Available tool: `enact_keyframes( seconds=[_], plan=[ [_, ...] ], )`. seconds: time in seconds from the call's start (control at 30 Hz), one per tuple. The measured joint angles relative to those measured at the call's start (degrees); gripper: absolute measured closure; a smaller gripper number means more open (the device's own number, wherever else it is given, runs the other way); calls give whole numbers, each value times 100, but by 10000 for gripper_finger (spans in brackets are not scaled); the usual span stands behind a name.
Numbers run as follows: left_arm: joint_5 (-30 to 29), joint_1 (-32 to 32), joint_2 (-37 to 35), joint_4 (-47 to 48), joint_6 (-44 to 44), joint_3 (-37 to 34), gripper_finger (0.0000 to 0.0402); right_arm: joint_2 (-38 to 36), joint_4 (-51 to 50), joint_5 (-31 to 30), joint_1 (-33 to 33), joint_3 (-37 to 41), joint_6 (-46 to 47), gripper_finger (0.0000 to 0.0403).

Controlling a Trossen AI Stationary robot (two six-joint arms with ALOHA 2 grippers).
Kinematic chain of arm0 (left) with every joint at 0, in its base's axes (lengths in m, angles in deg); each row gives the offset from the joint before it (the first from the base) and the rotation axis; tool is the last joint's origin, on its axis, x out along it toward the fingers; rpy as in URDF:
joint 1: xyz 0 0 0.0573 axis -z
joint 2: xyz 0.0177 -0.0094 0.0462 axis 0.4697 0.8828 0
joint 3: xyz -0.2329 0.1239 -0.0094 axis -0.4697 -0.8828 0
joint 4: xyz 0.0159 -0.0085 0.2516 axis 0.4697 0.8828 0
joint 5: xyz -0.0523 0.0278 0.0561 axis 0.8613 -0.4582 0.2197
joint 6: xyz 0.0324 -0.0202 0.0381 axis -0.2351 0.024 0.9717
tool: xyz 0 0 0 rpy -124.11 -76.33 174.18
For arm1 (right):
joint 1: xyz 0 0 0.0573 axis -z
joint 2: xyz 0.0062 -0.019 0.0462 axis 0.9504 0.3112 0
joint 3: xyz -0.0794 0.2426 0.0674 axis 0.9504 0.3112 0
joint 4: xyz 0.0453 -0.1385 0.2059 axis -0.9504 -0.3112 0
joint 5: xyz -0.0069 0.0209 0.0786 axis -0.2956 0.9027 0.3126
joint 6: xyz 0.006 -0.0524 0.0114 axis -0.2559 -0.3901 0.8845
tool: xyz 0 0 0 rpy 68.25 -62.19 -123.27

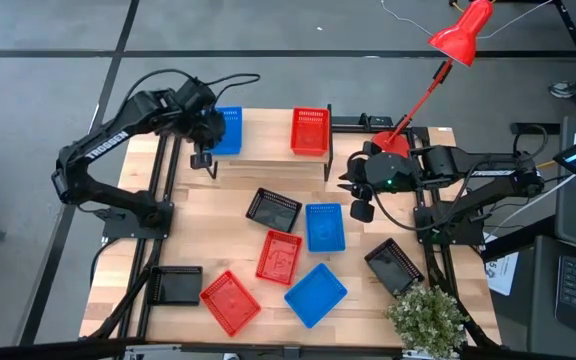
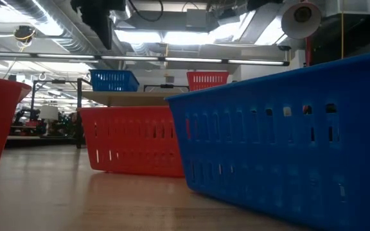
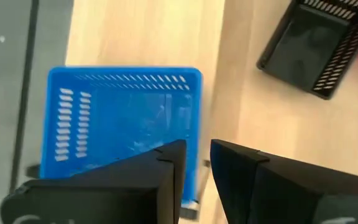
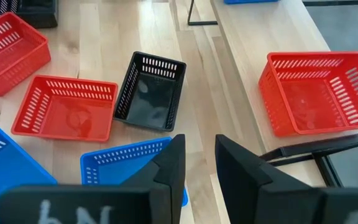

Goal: Stack baskets on shelf by color
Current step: Put the top black bin on the shelf

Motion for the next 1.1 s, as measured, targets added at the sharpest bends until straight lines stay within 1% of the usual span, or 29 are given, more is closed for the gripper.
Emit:
enact_keyframes(
  seconds=[0.13,0.2,0.3,0.4,0.47,0.53,0.6,0.7,0.83,0.97,1.1],
  plan=[
    [0,233,-79,447,-1120,6,335,427,371,15,0,34,-172,315],
    [1,427,-99,691,-1655,6,335,769,566,198,0,103,-566,315],
    [2,802,-203,918,-2295,4,335,1361,897,500,0,129,-1432,315],
    [2,1207,-360,1142,-2778,11,335,1907,1267,739,61,129,-2363,315],
    [-10,1425,-441,1272,-2943,11,335,2253,1509,1116,167,129,-2785,315],
    [-183,1636,-583,1369,-3086,4,335,2552,1599,1564,260,129,-3049,315],
    [-427,1808,-755,1413,-3263,4,335,2813,1576,1721,329,129,-3274,315],
    [-730,1998,-996,1393,-3566,4,335,3123,1576,1749,381,130,-3580,315],
    [-859,2160,-1269,1384,-3885,4,335,3416,1717,1744,387,129,-3796,315],
    [-939,2207,-1447,1376,-4044,4,335,3631,1708,1345,386,129,-3967,315],
    [-1074,2207,-1496,1377,-4163,4,335,3767,1722,1248,400,130,-3983,315]
  ],
)
